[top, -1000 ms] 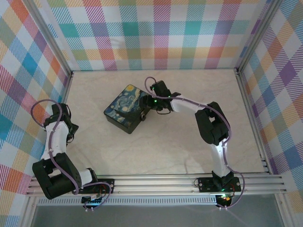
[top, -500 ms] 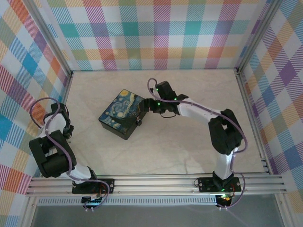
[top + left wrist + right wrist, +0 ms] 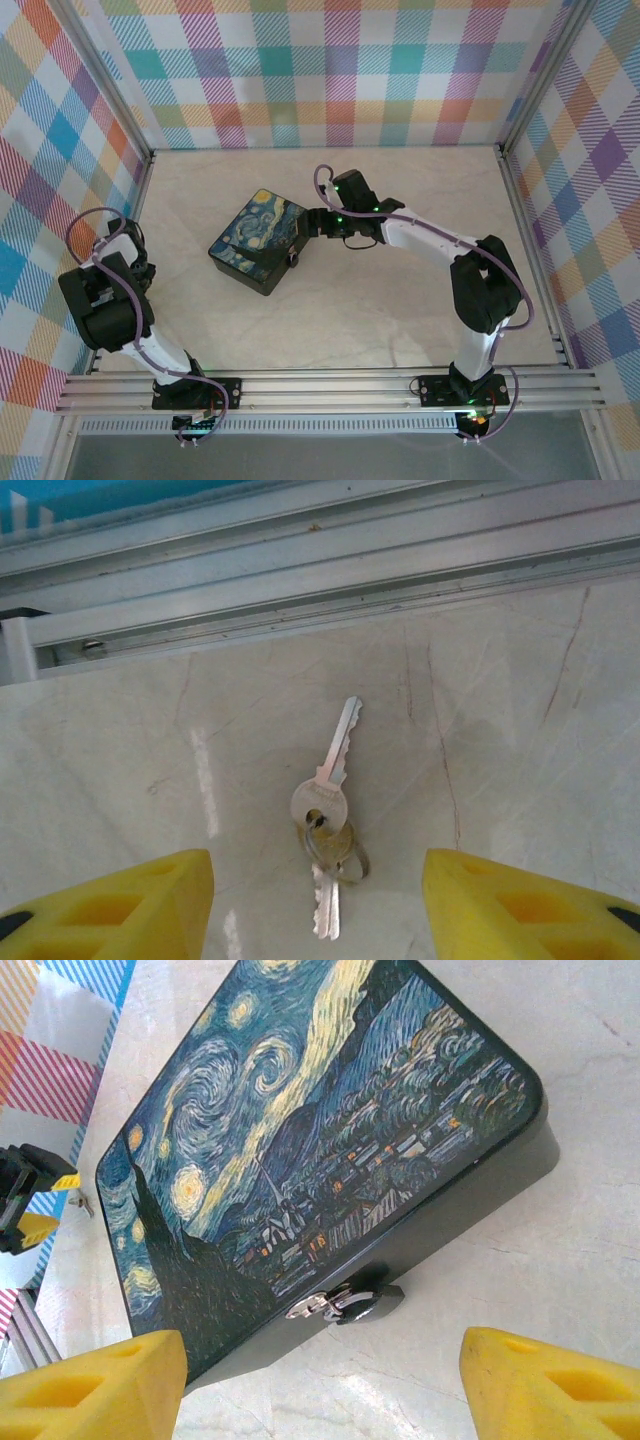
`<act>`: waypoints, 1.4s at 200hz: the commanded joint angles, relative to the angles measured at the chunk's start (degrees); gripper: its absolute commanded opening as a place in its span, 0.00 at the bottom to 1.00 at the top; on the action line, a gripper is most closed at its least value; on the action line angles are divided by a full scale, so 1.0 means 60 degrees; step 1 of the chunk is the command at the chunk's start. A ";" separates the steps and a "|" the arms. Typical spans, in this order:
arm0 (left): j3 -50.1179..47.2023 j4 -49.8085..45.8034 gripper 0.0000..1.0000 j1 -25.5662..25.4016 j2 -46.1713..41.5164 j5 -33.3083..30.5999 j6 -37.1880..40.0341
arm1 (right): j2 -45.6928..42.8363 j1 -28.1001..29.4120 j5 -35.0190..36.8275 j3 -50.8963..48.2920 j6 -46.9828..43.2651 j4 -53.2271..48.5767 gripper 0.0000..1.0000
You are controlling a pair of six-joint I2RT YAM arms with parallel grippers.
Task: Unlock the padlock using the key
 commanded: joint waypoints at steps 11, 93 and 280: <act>0.0170 0.0246 0.56 0.0122 0.0274 0.0027 -0.0118 | 0.0177 -0.0038 -0.0256 0.0046 -0.0214 0.0017 0.72; 0.0219 0.0510 0.39 0.0122 0.0801 0.0041 -0.0114 | 0.0426 -0.0042 -0.0736 -0.0134 0.0062 0.0397 0.71; 0.1181 -0.0552 0.00 -0.0886 0.0450 -0.0348 -0.0049 | 0.0486 -0.0038 -0.1206 -0.0329 0.0227 0.0717 0.71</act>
